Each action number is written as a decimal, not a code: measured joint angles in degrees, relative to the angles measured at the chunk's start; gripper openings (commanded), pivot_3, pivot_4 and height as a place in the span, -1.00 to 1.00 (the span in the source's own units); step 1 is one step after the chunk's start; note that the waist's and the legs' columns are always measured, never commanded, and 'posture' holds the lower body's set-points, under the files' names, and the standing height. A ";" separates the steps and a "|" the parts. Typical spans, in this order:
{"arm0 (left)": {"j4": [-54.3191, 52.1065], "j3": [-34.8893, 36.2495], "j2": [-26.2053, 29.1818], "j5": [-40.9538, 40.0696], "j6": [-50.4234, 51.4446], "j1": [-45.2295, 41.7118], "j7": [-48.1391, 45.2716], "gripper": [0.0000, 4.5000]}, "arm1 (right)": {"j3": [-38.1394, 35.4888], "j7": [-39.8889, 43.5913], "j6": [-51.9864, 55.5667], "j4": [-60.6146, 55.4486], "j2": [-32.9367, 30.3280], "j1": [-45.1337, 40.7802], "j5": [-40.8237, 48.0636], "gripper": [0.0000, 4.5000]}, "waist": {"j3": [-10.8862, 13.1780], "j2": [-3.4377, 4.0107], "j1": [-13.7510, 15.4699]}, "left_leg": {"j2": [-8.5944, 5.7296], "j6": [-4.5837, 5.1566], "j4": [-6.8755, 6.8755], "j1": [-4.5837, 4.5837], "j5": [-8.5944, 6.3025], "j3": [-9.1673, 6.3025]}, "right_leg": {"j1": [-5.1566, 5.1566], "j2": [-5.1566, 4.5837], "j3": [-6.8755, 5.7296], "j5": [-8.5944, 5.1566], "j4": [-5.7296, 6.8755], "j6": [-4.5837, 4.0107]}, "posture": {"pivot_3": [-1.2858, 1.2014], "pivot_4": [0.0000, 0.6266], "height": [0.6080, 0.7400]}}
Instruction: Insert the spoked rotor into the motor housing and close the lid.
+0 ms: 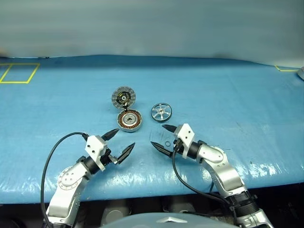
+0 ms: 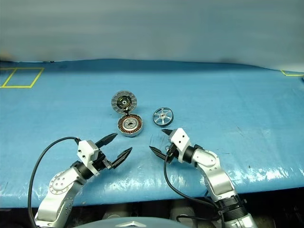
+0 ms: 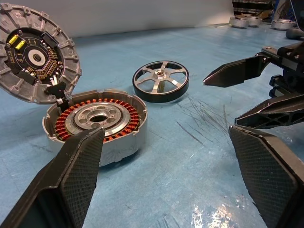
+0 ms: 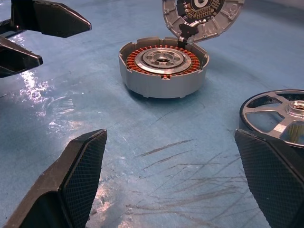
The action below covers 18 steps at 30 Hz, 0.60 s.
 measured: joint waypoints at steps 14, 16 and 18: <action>0.00 0.05 0.08 -0.23 -0.01 0.15 -0.81 0.98 | 0.01 0.34 0.00 -0.01 0.03 -0.08 0.10 1.00 | 0.00 0.00 0.00 | 0.00 0.00 0.00 0.00 0.00 0.00 | 0.00 0.00 0.00 0.00 0.00 0.00 | 0.03 -0.52 1.00; 0.00 0.05 0.09 -0.33 -0.01 0.04 -0.87 0.98 | 0.01 0.35 0.00 -0.03 0.03 -0.07 0.11 1.00 | 0.00 0.00 0.00 | 0.00 0.00 0.00 0.00 0.00 0.00 | 0.00 0.00 0.00 0.00 0.00 0.00 | 0.03 -0.52 1.00; 0.00 0.05 0.13 -0.35 -0.01 -0.13 -0.91 0.98 | 0.00 0.34 0.00 -0.10 0.02 -0.07 0.13 1.00 | 0.00 0.00 0.00 | 0.00 0.00 0.00 0.00 0.00 0.00 | 0.00 0.00 0.00 0.00 0.00 0.00 | 0.03 -0.52 1.00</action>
